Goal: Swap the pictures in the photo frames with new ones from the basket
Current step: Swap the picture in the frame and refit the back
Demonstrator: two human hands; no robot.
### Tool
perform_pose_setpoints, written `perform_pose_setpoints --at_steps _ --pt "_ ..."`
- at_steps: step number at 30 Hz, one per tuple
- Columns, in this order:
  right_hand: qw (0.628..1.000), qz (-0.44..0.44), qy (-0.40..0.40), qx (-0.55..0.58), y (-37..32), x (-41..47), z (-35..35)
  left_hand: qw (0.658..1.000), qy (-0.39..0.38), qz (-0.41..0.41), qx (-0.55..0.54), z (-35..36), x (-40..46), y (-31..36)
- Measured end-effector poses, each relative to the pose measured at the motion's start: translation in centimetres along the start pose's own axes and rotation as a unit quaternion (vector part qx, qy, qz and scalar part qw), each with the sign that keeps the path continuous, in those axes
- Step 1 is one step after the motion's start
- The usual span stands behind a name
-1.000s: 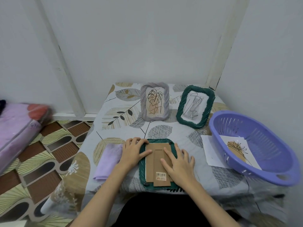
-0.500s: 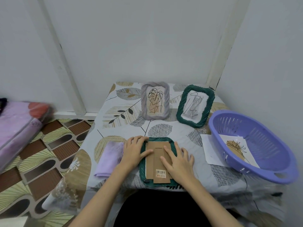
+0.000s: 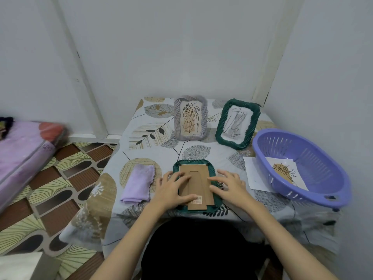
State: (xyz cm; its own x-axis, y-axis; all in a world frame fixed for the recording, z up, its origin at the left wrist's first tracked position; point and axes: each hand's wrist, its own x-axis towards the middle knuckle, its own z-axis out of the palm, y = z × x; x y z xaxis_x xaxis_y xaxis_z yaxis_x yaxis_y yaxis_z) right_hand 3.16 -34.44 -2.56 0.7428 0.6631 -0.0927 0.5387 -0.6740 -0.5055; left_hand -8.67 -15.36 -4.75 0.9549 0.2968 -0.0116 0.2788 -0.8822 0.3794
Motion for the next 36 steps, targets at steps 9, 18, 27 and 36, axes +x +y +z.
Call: perform_pose_setpoints --at_steps 9,18,27,36 --pt "0.997 -0.067 -0.016 -0.044 0.8 -3.5 -0.8 0.999 -0.017 -0.003 -0.032 -0.3 -0.2 0.4" --pt "0.99 -0.08 0.03 -0.116 0.2 -3.1 0.3 0.999 -0.016 -0.002 -0.032 -0.2 -0.1 0.3" --pt "0.988 -0.058 0.141 -0.029 0.7 -2.9 2.6 0.999 -0.012 0.0 -0.033 -0.1 -0.2 0.3" --pt "0.998 -0.001 0.034 -0.057 -0.8 -2.5 3.3 0.997 -0.014 0.011 -0.071 -0.3 -0.2 0.3"
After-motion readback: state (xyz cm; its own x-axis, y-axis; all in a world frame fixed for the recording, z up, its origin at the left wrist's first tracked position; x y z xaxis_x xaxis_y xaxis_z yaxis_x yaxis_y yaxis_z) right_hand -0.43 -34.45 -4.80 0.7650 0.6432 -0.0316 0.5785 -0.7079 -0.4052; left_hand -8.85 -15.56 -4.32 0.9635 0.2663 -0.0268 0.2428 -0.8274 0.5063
